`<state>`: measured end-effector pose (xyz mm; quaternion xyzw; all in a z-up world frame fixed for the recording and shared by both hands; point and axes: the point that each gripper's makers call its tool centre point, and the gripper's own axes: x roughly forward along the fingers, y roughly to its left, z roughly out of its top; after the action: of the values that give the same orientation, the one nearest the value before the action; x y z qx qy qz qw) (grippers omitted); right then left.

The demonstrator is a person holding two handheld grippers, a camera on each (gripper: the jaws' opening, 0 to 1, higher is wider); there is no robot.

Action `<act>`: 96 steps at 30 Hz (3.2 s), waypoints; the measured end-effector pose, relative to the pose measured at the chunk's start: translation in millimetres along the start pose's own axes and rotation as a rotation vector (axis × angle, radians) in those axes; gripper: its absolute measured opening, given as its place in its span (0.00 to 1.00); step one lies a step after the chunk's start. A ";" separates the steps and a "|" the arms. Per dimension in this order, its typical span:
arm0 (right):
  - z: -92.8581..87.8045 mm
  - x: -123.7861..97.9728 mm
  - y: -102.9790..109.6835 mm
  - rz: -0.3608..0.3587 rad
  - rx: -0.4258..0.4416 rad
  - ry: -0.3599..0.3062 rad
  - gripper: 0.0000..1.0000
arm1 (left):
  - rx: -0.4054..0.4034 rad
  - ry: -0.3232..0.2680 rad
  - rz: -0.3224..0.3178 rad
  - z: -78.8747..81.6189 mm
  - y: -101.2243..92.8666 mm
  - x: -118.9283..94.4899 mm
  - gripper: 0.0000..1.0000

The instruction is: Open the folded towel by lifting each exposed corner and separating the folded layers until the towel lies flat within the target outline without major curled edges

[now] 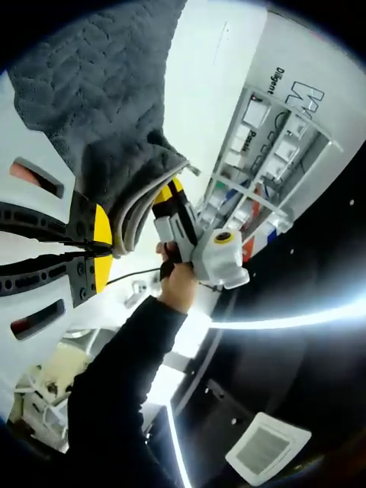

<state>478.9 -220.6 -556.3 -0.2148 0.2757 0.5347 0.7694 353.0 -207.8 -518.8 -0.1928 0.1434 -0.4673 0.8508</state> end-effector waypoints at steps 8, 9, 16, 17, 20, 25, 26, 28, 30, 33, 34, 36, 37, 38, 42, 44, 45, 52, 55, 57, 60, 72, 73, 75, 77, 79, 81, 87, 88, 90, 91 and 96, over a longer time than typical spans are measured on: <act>-12.2 -2.2 -5.8 -0.026 0.024 0.018 0.13 | -0.008 0.022 -0.004 -9.6 0.1 5.6 0.00; -13.4 -2.7 -6.9 -0.032 0.023 0.020 0.14 | -0.008 0.026 -0.004 -11.2 -0.1 6.1 0.00; -19.6 -9.4 -14.8 -0.076 0.033 0.025 0.13 | -0.018 0.041 -0.011 -16.0 -2.3 8.2 0.00; -20.1 -10.6 -15.6 -0.080 0.037 0.023 0.13 | -0.021 0.042 -0.011 -16.7 -2.4 8.6 0.00; -21.2 -12.7 -16.2 -0.087 0.047 0.015 0.13 | -0.019 0.047 -0.011 -19.3 -2.6 9.5 0.00; -27.9 -17.2 -18.8 -0.115 0.058 0.027 0.13 | -0.023 0.067 -0.012 -25.5 -2.5 11.7 0.00; -28.7 -18.6 -19.5 -0.121 0.059 0.029 0.13 | -0.025 0.074 -0.013 -27.2 -2.7 12.4 0.00; -28.5 -23.0 -21.3 -0.136 0.064 0.029 0.13 | -0.025 0.087 -0.012 -30.4 -2.7 13.2 0.00; -25.0 -27.8 -23.4 -0.155 0.066 0.018 0.13 | -0.024 0.098 -0.010 -32.9 -2.2 13.7 0.00; -15.1 -33.9 -26.0 -0.179 0.065 -0.011 0.13 | -0.026 0.104 -0.009 -34.4 -1.6 14.3 0.00; -11.6 -35.0 -25.8 -0.182 0.062 -0.020 0.13 | -0.027 0.109 -0.008 -35.4 -1.3 14.7 0.00; -5.9 -35.7 -24.9 -0.189 0.053 -0.029 0.13 | -0.026 0.119 -0.008 -38.1 -1.7 16.1 0.00; -4.2 -35.6 -24.3 -0.191 0.049 -0.031 0.14 | -0.026 0.127 -0.009 -39.9 -1.8 16.7 0.01; -1.2 -35.2 -22.7 -0.190 0.042 -0.034 0.14 | -0.029 0.138 -0.010 -42.1 -2.2 17.3 0.01; 2.5 -31.1 -15.8 -0.180 0.020 -0.032 0.15 | -0.020 0.201 -0.012 -53.2 -1.8 19.3 0.01; 2.2 -28.5 -13.2 -0.175 0.015 -0.030 0.15 | -0.032 0.219 -0.012 -55.7 0.4 20.2 0.02; 1.8 -27.3 -12.0 -0.172 0.012 -0.028 0.15 | -0.042 0.221 -0.014 -55.7 1.0 20.5 0.02; -0.2 -23.7 -8.2 -0.165 0.004 -0.020 0.15 | -0.052 0.233 -0.029 -58.9 -4.4 23.4 0.17; 0.2 -23.4 -7.5 -0.163 0.003 -0.020 0.15 | -0.056 0.234 -0.036 -58.8 -7.2 23.9 0.23; 0.8 -22.9 -6.8 -0.161 0.001 -0.020 0.16 | -0.053 0.240 -0.053 -59.4 -11.8 24.6 0.31; 2.0 -18.8 -3.0 -0.151 -0.002 -0.022 0.16 | -0.043 0.246 -0.070 -60.8 -16.7 25.5 0.39; 0.0 -3.8 2.9 -0.134 -0.035 -0.002 0.20 | 0.006 0.265 -0.146 -57.6 -41.2 22.6 0.61; -1.5 -1.5 3.2 -0.133 -0.040 0.006 0.20 | 0.011 0.262 -0.151 -55.7 -42.9 21.6 0.64; -4.0 1.8 3.2 -0.131 -0.044 0.017 0.20 | 0.017 0.254 -0.158 -50.2 -43.7 20.1 0.68; -5.7 4.3 2.5 -0.129 -0.040 0.023 0.20 | 0.022 0.244 -0.154 -44.3 -42.9 18.6 0.78; -6.9 6.2 1.5 -0.131 -0.037 0.029 0.20 | 0.036 0.231 -0.152 -39.2 -43.4 17.5 0.89; -8.6 7.3 0.3 -0.134 -0.038 0.037 0.20 | 0.067 0.210 -0.154 -31.4 -43.9 15.6 0.95; -10.1 8.0 -0.5 -0.137 -0.018 0.028 0.25 | 0.129 0.182 -0.130 -13.1 -34.9 3.3 1.00; -7.9 7.3 -2.5 -0.151 -0.008 0.010 0.28 | 0.132 0.170 -0.127 -8.7 -32.1 1.6 1.00; -5.4 5.2 -6.2 -0.173 0.014 -0.014 0.39 | 0.139 0.166 -0.119 -3.1 -25.6 -2.4 1.00; -4.0 4.3 -7.9 -0.183 0.026 -0.025 0.44 | 0.128 0.154 -0.103 2.0 -20.8 -5.6 1.00; 1.8 -4.2 -13.8 -0.220 0.095 -0.074 0.67 | 0.145 0.134 -0.090 17.9 -11.1 -18.7 1.00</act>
<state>491.1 -227.1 -551.8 -0.1872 0.2469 0.4407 0.8425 342.5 -193.8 -496.6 -0.1051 0.1568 -0.5260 0.8293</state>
